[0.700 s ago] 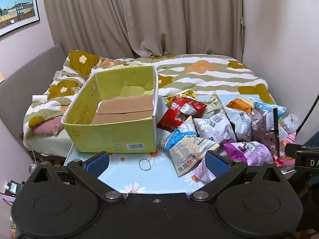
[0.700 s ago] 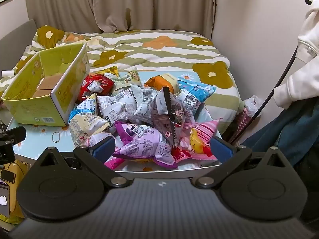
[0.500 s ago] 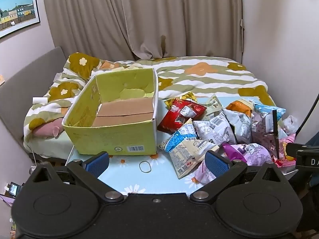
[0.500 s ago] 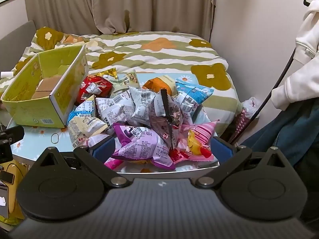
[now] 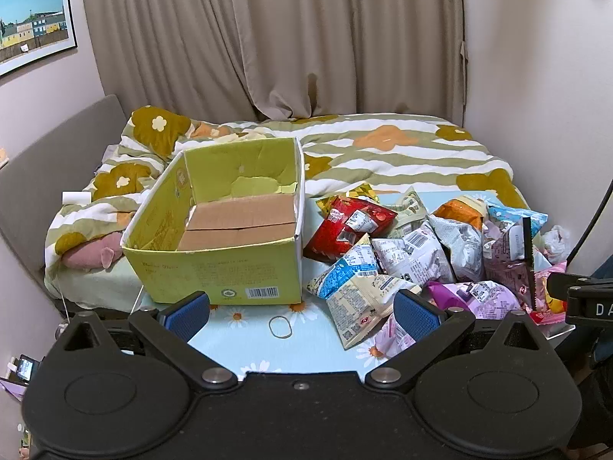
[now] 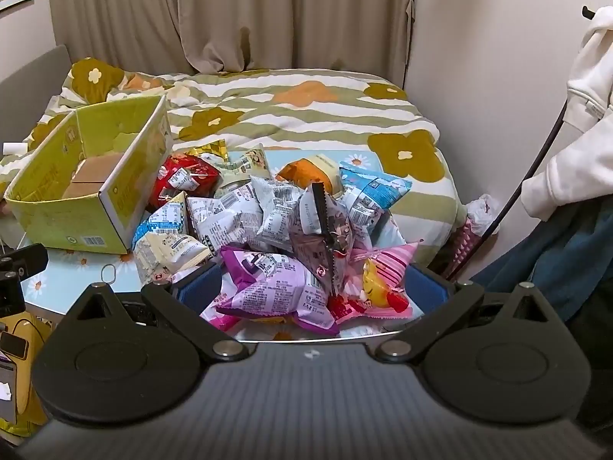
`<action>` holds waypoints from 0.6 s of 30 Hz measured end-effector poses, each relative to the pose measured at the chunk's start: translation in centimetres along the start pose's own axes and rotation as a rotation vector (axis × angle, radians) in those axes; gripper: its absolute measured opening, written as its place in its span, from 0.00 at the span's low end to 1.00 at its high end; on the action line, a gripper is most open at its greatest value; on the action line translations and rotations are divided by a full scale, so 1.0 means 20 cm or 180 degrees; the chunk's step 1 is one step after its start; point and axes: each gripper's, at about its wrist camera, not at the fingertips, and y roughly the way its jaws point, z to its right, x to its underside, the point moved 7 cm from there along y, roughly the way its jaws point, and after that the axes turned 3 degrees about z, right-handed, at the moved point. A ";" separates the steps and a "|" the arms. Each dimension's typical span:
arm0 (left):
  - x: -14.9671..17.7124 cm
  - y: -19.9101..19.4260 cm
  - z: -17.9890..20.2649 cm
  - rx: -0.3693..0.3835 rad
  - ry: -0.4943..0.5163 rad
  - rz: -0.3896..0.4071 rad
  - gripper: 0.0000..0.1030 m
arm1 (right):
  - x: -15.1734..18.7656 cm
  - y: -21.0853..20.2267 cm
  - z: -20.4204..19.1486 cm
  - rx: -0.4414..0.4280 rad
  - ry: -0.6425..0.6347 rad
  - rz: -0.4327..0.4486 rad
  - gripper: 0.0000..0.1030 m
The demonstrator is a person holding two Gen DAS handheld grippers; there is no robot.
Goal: Organize snacks
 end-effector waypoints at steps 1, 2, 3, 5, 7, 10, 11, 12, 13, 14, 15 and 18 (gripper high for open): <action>0.00 0.00 0.00 0.0003 0.0001 -0.0001 1.00 | 0.00 0.00 0.00 0.0000 0.0001 0.0003 1.00; 0.00 0.00 0.00 0.0005 0.0001 -0.0002 1.00 | 0.00 0.00 0.00 -0.0001 0.0004 0.0011 1.00; 0.00 0.00 0.00 0.0003 0.0001 -0.0001 1.00 | 0.00 0.00 0.00 0.0001 0.0005 0.0015 1.00; 0.00 0.00 0.00 0.0004 0.0000 0.0000 1.00 | 0.00 0.00 0.00 0.0003 0.0007 0.0024 1.00; 0.00 0.00 0.00 0.0002 0.0001 0.0001 1.00 | 0.00 0.00 0.00 0.0002 0.0009 0.0027 1.00; 0.00 0.01 0.00 0.0010 0.0005 0.0003 1.00 | 0.00 0.00 -0.01 0.0005 0.0008 0.0025 1.00; 0.00 0.01 0.00 0.0011 0.0006 0.0006 1.00 | 0.00 0.00 -0.01 0.0005 0.0010 0.0025 1.00; 0.00 0.01 0.00 0.0014 0.0008 0.0008 1.00 | 0.00 0.00 -0.01 0.0005 0.0005 0.0025 1.00; 0.00 0.01 0.00 0.0013 0.0008 0.0006 1.00 | 0.00 0.00 -0.01 0.0008 0.0003 0.0026 1.00; 0.00 0.01 0.00 0.0012 0.0009 0.0008 1.00 | 0.00 0.00 -0.01 0.0004 0.0002 0.0028 1.00; 0.00 0.01 0.00 0.0013 0.0007 0.0008 1.00 | 0.00 0.00 -0.01 0.0005 0.0002 0.0027 1.00; 0.00 0.01 0.01 0.0017 0.0006 0.0006 1.00 | 0.00 0.00 -0.01 0.0002 0.0004 0.0027 1.00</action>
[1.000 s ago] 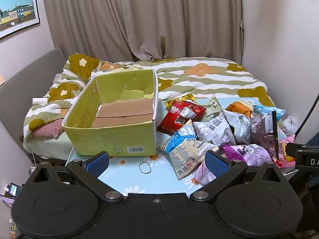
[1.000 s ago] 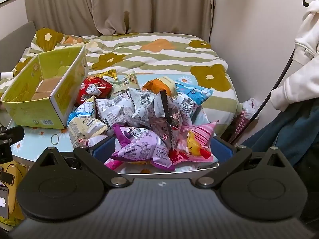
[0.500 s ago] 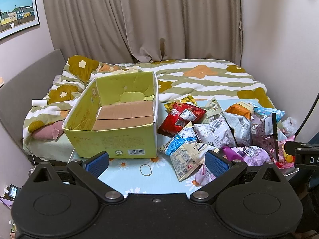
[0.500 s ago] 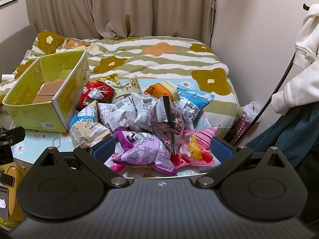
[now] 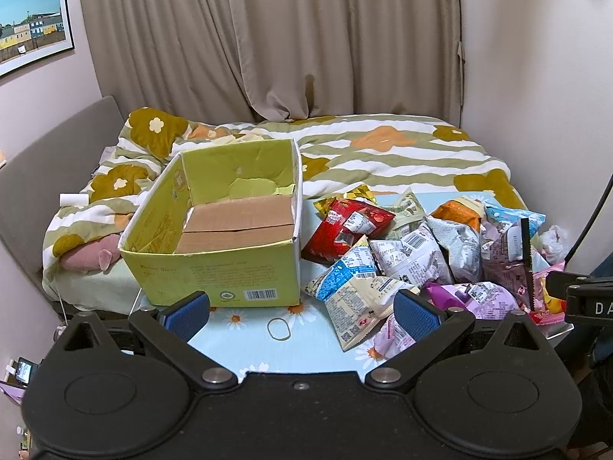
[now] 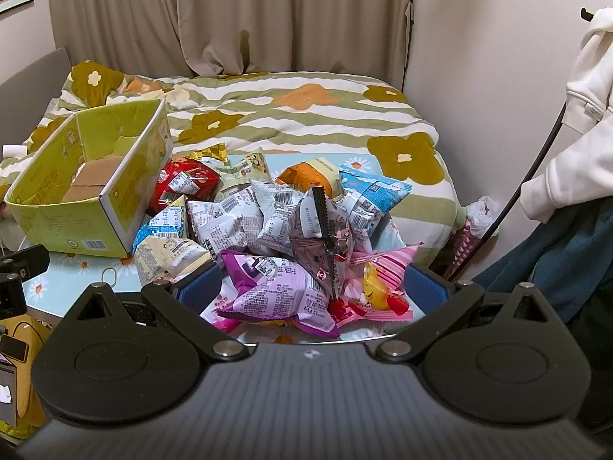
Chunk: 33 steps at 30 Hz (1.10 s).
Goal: Organize snacks
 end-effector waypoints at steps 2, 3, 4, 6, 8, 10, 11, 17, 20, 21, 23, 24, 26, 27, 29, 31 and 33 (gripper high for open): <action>0.00 0.00 0.00 -0.0001 0.0000 0.0000 1.00 | 0.00 0.00 0.00 0.0005 -0.0001 -0.0003 1.00; 0.00 0.00 0.00 -0.0003 0.0002 -0.0001 1.00 | 0.00 0.00 0.00 0.0006 0.0001 -0.0003 1.00; 0.00 0.00 0.00 -0.0002 0.0002 -0.0001 1.00 | 0.00 0.00 0.00 0.0005 0.0001 -0.0004 1.00; 0.00 0.00 0.00 -0.0002 0.0003 0.0001 1.00 | 0.00 0.00 0.00 0.0006 0.0000 -0.0001 1.00; 0.00 0.00 0.00 -0.0003 0.0001 0.0001 1.00 | 0.00 0.00 0.00 0.0005 0.0004 -0.0001 1.00; 0.00 0.00 0.00 -0.0002 -0.0003 0.0001 1.00 | 0.00 0.00 0.00 0.0004 0.0003 0.0000 1.00; 0.00 0.00 0.00 -0.0001 -0.0001 0.0000 1.00 | 0.00 0.00 0.00 0.0006 0.0001 -0.0001 1.00; 0.00 0.00 0.01 0.0003 0.0008 0.0000 1.00 | 0.00 0.00 0.00 0.0005 -0.0005 -0.0003 1.00; 0.00 0.00 0.02 0.0005 0.0010 0.0002 1.00 | 0.00 0.00 0.00 0.0006 -0.0001 0.0001 1.00; 0.00 0.00 0.01 0.0004 0.0009 0.0001 1.00 | 0.00 0.00 0.00 0.0007 -0.0003 0.0002 1.00; 0.00 0.00 0.02 0.0007 0.0009 0.0002 1.00 | 0.00 0.00 0.00 0.0008 -0.0002 0.0002 1.00; -0.01 0.00 0.02 0.0009 0.0010 0.0004 1.00 | 0.00 0.00 0.00 0.0010 -0.0005 0.0003 1.00; -0.01 0.00 0.02 0.0014 0.0014 0.0007 1.00 | 0.00 0.00 0.00 0.0013 -0.0005 0.0004 1.00; -0.01 0.00 0.02 0.0017 0.0014 0.0008 1.00 | 0.00 0.01 0.00 0.0014 -0.0005 0.0003 1.00; -0.02 0.00 0.02 0.0025 0.0016 0.0009 1.00 | 0.00 0.00 0.00 0.0014 -0.0005 0.0004 1.00; -0.02 0.01 0.01 0.0035 0.0019 0.0011 1.00 | 0.00 0.00 0.00 0.0015 -0.0006 0.0004 1.00; -0.03 0.01 0.01 0.0038 0.0023 0.0010 1.00 | 0.00 0.00 0.00 0.0016 -0.0007 0.0005 1.00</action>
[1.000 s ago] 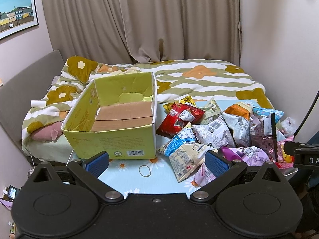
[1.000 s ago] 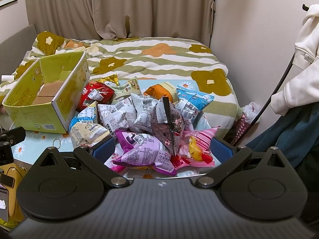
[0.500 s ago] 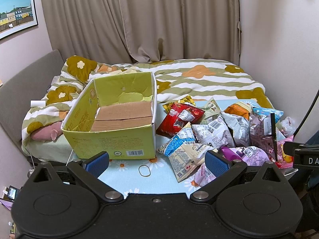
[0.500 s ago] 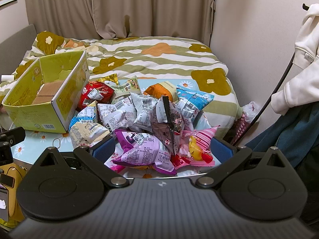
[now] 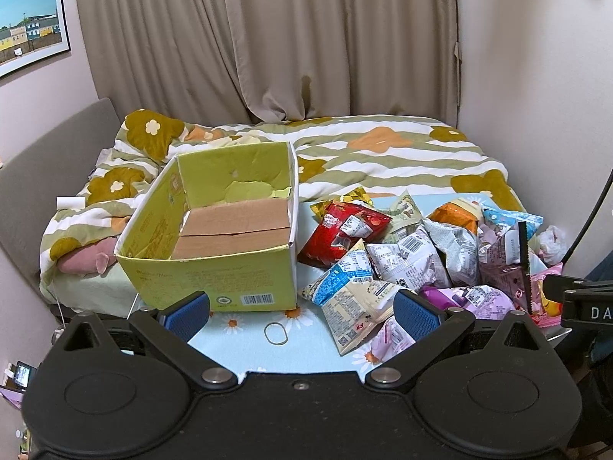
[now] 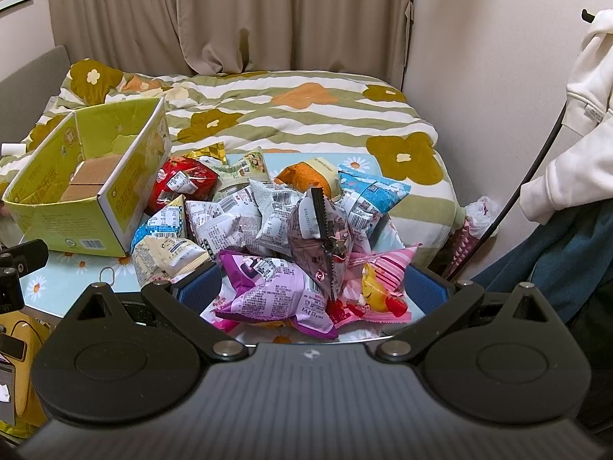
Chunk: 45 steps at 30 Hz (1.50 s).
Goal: Organize snacks
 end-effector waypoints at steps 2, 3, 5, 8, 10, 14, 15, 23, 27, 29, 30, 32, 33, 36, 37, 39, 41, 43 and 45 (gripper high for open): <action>0.00 0.00 0.00 0.0002 -0.0001 -0.0002 1.00 | 0.00 0.00 0.00 0.0001 0.0002 -0.0002 1.00; 0.00 0.00 0.00 0.0001 -0.0002 -0.0006 1.00 | 0.00 0.00 0.00 0.0002 0.0006 -0.0003 1.00; 0.00 0.01 0.00 0.0007 -0.0009 -0.0016 1.00 | 0.00 0.00 0.00 0.0003 0.0006 -0.0011 1.00; 0.00 0.02 0.00 0.0019 -0.0019 -0.0023 1.00 | 0.00 0.00 0.01 0.0013 0.0016 -0.0022 1.00; 0.00 0.02 0.00 0.0021 -0.0017 -0.0022 1.00 | -0.01 0.01 0.01 0.0020 0.0020 -0.0026 1.00; 0.00 0.02 -0.01 0.0025 -0.0013 -0.0038 1.00 | -0.01 0.01 0.01 0.0020 0.0019 -0.0027 1.00; 0.00 0.02 -0.01 0.0024 -0.0012 -0.0039 1.00 | -0.01 0.01 0.01 0.0020 0.0019 -0.0029 1.00; 0.00 0.03 -0.01 0.0027 -0.0015 -0.0049 1.00 | -0.01 0.02 0.00 0.0021 0.0016 -0.0028 1.00; 0.00 0.04 -0.01 0.0033 -0.0013 -0.0056 1.00 | -0.01 0.02 0.00 0.0022 0.0019 -0.0030 1.00; 0.00 0.04 -0.01 0.0039 -0.0011 -0.0066 1.00 | -0.01 0.02 0.00 0.0024 0.0020 -0.0033 1.00; 0.00 0.05 -0.01 0.0041 -0.0008 -0.0070 1.00 | -0.01 0.02 0.00 0.0023 0.0021 -0.0034 1.00; -0.01 0.05 -0.01 0.0045 -0.0006 -0.0073 1.00 | -0.01 0.03 0.00 0.0023 0.0019 -0.0035 1.00; -0.01 0.06 -0.01 0.0047 -0.0004 -0.0075 1.00 | -0.01 0.03 0.00 0.0026 0.0018 -0.0035 1.00; -0.01 0.06 -0.01 0.0057 0.0004 -0.0079 1.00 | -0.01 0.03 0.00 0.0026 0.0025 -0.0040 1.00; -0.01 0.06 -0.01 0.0060 0.0008 -0.0082 1.00 | -0.01 0.03 0.00 0.0025 0.0022 -0.0039 1.00; -0.01 0.07 -0.01 0.0063 0.0010 -0.0085 1.00 | -0.01 0.03 0.00 0.0028 0.0020 -0.0039 1.00; -0.01 0.07 -0.01 0.0066 0.0010 -0.0086 1.00 | -0.01 0.03 0.00 0.0026 0.0024 -0.0042 1.00; -0.01 0.07 -0.01 0.0065 0.0011 -0.0087 1.00 | -0.01 0.04 0.00 0.0028 0.0022 -0.0042 1.00; -0.01 0.08 -0.01 0.0074 0.0010 -0.0107 1.00 | -0.01 0.04 0.00 0.0028 0.0023 -0.0041 1.00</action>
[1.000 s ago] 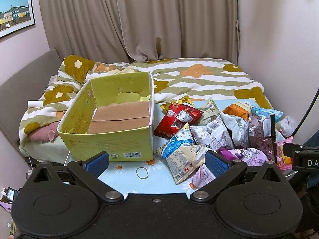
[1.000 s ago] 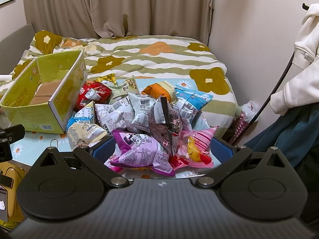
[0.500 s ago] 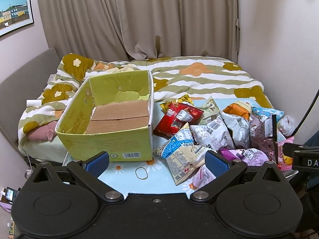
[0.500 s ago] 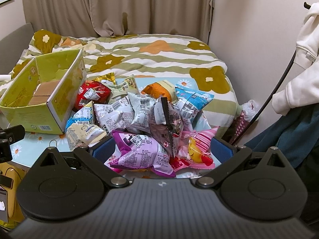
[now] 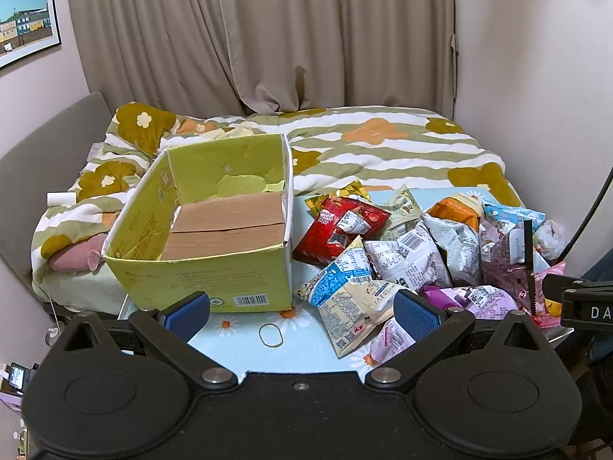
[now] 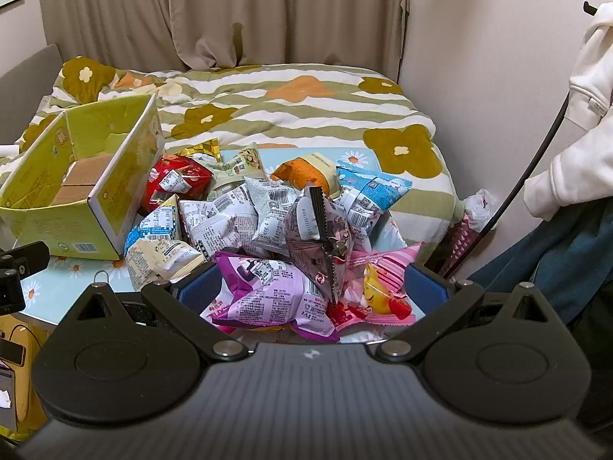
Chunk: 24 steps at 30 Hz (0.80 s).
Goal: Organize snacks
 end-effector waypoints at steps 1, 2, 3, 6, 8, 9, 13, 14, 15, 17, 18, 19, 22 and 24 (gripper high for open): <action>0.00 0.01 0.00 0.0016 0.0001 -0.0031 1.00 | 0.00 0.00 0.00 0.0001 0.0001 -0.0005 1.00; -0.01 0.02 0.00 0.0043 0.0000 -0.0069 1.00 | 0.00 0.00 0.00 0.0005 -0.0002 -0.0013 1.00; -0.01 0.03 0.00 0.0076 -0.0002 -0.0108 1.00 | 0.00 0.00 0.00 0.0016 0.0000 -0.0024 1.00; 0.03 0.10 0.02 0.0220 -0.0037 -0.0312 1.00 | 0.00 0.02 0.03 0.0035 0.0030 -0.0055 1.00; 0.06 0.15 0.04 0.0329 -0.0065 -0.0408 1.00 | 0.00 0.05 0.04 0.0052 0.0048 -0.0065 1.00; 0.09 0.18 0.06 0.0383 -0.0084 -0.0447 1.00 | -0.01 0.08 0.03 0.0069 0.0043 -0.0052 1.00; 0.15 0.31 0.14 0.0577 -0.0282 -0.0684 1.00 | 0.00 0.19 0.05 0.0056 -0.0011 -0.0100 1.00; 0.17 0.35 0.17 0.0645 -0.0371 -0.0734 1.00 | 0.00 0.22 0.06 0.0008 -0.0019 -0.0116 1.00; 0.18 0.38 0.19 0.0686 -0.0445 -0.0790 1.00 | 0.00 0.25 0.07 -0.0049 -0.0032 -0.0122 1.00; 0.22 0.47 0.25 0.0743 -0.0587 -0.0924 0.99 | -0.01 0.32 0.08 -0.0120 -0.0069 -0.0142 1.00; 0.24 0.51 0.27 0.0734 -0.0660 -0.0989 0.97 | -0.01 0.36 0.08 -0.0142 -0.0093 -0.0171 1.00; 0.25 0.54 0.28 0.0728 -0.0733 -0.1034 0.96 | -0.02 0.40 0.09 -0.0167 -0.0114 -0.0202 1.00; 0.28 0.63 0.32 0.0721 -0.0915 -0.1109 0.95 | -0.05 0.51 0.11 -0.0261 -0.0176 -0.0269 1.00; 0.31 0.70 0.35 0.0676 -0.1004 -0.1210 0.92 | -0.05 0.57 0.12 -0.0316 -0.0215 -0.0306 1.00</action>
